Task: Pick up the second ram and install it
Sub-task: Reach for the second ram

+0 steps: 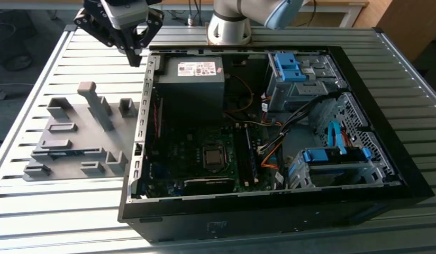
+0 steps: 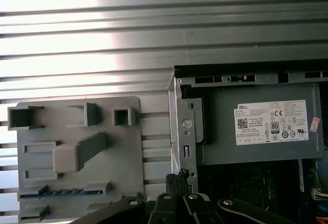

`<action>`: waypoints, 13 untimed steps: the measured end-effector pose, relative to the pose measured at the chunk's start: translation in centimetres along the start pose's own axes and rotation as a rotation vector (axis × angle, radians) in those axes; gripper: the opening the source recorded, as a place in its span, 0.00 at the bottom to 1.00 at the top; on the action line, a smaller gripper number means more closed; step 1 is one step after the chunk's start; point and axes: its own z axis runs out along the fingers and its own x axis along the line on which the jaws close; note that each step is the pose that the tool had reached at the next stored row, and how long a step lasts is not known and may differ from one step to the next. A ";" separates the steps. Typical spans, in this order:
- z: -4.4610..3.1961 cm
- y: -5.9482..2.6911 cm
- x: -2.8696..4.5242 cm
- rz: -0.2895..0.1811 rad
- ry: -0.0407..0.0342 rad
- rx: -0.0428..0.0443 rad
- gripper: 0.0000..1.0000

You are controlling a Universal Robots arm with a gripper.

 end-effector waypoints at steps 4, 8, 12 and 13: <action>0.03 -0.01 0.14 0.000 0.0004 0.0001 0.11; 0.06 -0.03 0.29 0.000 0.0007 0.0000 0.11; 0.09 -0.04 0.43 0.000 0.0010 0.0000 0.11; 0.10 -0.04 0.45 0.000 0.0012 0.0001 0.11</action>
